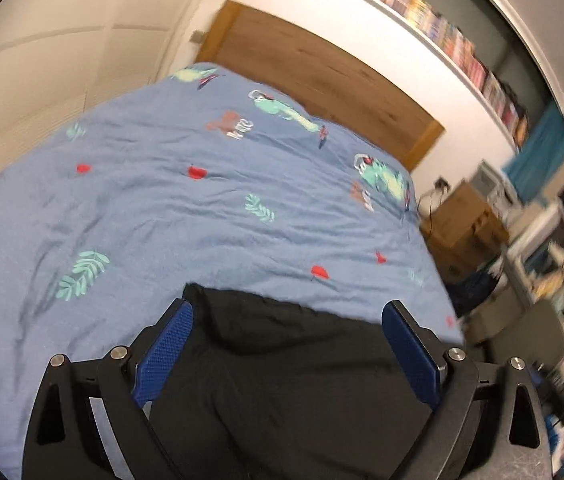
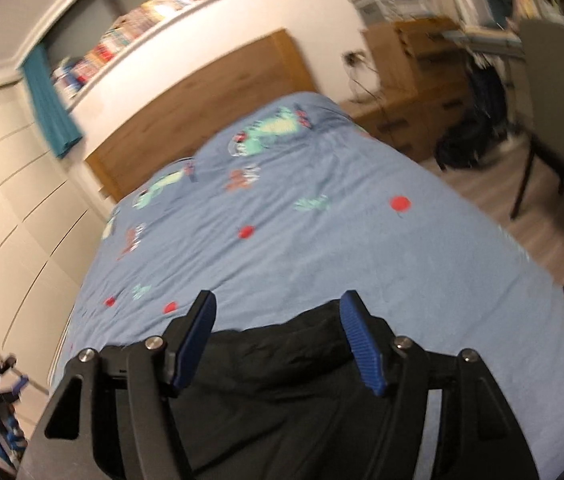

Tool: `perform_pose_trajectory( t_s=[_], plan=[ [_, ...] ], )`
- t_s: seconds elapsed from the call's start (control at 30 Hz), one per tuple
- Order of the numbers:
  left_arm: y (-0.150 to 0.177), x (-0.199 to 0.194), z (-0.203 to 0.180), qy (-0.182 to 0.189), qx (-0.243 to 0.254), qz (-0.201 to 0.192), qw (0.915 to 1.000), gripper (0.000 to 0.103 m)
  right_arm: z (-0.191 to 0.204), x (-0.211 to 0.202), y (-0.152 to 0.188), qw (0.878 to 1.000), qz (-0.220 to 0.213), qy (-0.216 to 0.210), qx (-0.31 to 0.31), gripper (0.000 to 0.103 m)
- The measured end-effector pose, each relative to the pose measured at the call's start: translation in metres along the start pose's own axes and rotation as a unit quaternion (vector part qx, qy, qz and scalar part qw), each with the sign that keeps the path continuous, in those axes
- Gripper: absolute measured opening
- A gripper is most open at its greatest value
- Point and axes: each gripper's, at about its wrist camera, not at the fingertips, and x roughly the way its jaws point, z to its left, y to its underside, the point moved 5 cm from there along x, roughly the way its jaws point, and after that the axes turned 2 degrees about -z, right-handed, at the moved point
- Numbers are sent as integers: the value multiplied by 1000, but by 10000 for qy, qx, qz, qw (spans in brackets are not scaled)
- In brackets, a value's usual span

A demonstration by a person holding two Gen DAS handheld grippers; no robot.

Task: Fold large clothes

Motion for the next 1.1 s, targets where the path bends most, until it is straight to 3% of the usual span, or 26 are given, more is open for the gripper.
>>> perform_pose_trajectory(
  t_s=[0.2,0.37,0.47,0.67,1.1],
  plan=[
    [57,-7,-40,53,577,165,9982,94,67,-21,47,9967,67,-325,-741,63],
    [87,11,-68,-260,1030,74,9943,94,118,-6,92,9894,173,-493,-1355,63],
    [95,37,-89,-571,1510,-86,9868,94,142,18,115,9815,258,-516,-1827,63],
    [113,99,-103,-1085,2010,-4,9736,94,136,81,139,9745,491,-54,-2188,63],
    [125,150,-99,-1354,2097,-47,9683,96,112,143,153,9781,697,57,-1959,63]
  ],
)
